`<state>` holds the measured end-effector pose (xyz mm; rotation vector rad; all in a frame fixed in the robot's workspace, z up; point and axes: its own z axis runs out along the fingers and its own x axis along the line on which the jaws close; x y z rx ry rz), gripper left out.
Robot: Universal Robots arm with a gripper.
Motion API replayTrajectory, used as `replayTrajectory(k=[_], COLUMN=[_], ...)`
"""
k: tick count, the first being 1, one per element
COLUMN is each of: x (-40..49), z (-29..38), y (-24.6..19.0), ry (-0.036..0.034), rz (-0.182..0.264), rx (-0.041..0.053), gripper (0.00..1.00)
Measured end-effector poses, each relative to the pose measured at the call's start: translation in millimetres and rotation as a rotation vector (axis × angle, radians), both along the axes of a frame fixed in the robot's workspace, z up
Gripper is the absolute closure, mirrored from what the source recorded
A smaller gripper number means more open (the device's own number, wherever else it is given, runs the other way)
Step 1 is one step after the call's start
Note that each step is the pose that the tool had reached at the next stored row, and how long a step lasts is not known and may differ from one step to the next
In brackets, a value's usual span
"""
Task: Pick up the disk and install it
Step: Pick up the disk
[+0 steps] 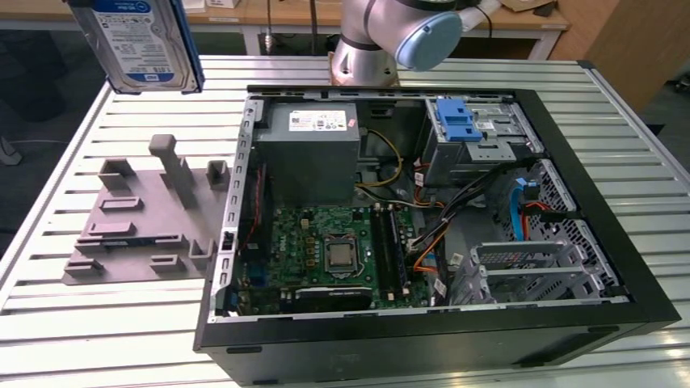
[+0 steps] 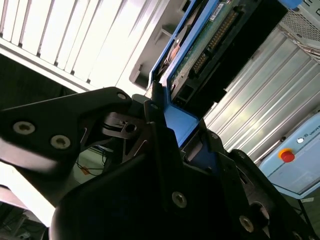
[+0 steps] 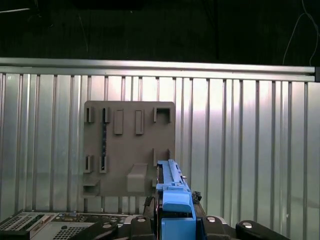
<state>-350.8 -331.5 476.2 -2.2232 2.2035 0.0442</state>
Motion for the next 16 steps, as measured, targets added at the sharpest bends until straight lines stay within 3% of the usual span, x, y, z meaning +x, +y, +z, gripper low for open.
replayTrajectory(k=[3, 10, 16], x=[0.0, 1.5, 25.2], z=[-0.1, -0.2, -0.9], y=[-4.1, -29.8, -35.6], ry=[-0.0001, 0.0000, 0.0001], rz=[0.000, 0.000, 0.000], rx=[0.0000, -0.0001, -0.0002], gripper=[0.64, 0.64, 0.64])
